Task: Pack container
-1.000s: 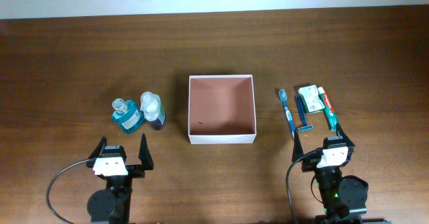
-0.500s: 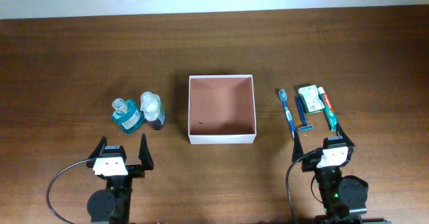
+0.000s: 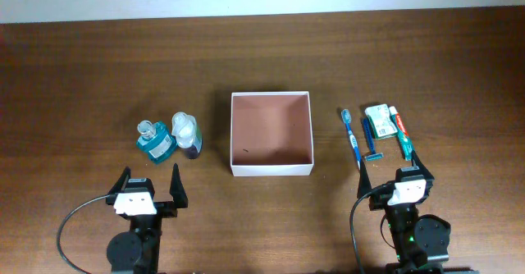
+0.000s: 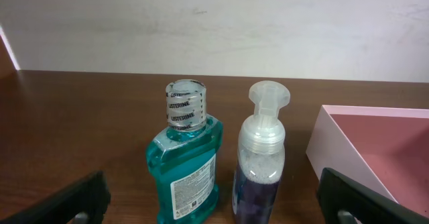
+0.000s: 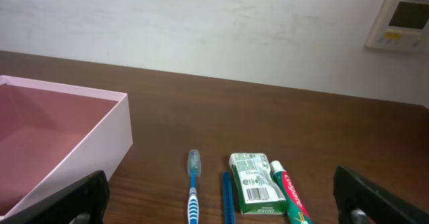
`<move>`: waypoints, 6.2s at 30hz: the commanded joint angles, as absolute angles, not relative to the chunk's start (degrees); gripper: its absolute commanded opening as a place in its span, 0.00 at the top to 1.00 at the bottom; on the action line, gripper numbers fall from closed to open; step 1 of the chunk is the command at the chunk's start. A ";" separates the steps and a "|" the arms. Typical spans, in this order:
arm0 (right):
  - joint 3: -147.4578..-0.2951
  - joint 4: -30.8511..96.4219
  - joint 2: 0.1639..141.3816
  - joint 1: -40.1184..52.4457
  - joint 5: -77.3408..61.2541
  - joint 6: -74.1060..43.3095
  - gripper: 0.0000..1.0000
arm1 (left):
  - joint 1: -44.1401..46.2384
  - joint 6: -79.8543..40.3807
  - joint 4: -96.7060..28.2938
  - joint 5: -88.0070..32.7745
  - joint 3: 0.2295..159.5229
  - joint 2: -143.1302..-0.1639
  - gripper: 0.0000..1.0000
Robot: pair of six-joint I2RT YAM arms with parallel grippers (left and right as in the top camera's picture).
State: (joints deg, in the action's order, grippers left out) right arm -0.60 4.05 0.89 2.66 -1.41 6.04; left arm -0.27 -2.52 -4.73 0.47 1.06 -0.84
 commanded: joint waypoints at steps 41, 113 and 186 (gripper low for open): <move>-0.32 4.29 0.19 2.17 -1.76 5.98 0.02 | -0.16 -1.67 -70.13 -13.85 81.97 -64.31 0.00; -0.32 4.29 0.21 2.17 -1.76 6.00 0.02 | -0.64 -17.34 -63.07 3.64 82.54 -91.07 0.45; -0.32 4.29 0.21 2.17 -1.76 6.00 0.02 | -5.45 -10.59 -74.59 -11.90 112.64 -83.33 0.75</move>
